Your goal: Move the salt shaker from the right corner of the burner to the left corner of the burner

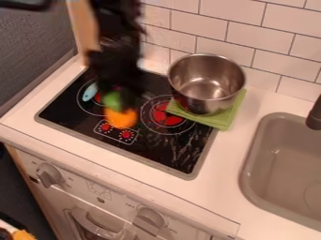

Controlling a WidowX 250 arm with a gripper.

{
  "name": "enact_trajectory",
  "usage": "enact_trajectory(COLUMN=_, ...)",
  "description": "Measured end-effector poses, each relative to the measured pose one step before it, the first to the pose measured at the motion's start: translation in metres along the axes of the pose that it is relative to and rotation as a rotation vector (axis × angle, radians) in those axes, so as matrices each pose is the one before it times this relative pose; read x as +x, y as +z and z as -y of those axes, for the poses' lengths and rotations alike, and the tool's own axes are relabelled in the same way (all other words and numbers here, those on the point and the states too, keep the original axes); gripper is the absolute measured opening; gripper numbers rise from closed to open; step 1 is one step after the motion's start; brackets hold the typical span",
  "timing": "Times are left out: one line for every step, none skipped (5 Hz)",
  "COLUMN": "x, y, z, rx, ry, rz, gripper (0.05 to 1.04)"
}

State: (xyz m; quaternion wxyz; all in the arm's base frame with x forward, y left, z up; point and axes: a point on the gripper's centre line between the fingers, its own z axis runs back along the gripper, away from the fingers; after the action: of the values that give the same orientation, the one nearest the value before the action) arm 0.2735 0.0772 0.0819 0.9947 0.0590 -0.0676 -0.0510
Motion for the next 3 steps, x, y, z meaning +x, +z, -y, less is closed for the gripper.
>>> enact_trajectory(x=-0.00193, y=-0.02225, z=-0.03803, rx=0.0535, ry=0.0685, rz=-0.0622, gripper=0.604)
enact_trajectory(x=-0.00285, y=-0.03552, z=-0.04713, rx=0.0115, ry=0.0712, rz=-0.0883, gripper=0.604)
enact_trajectory(x=0.01418, y=-0.00899, z=-0.04159, rx=0.0057, ry=0.0423, rz=0.0059, gripper=0.604)
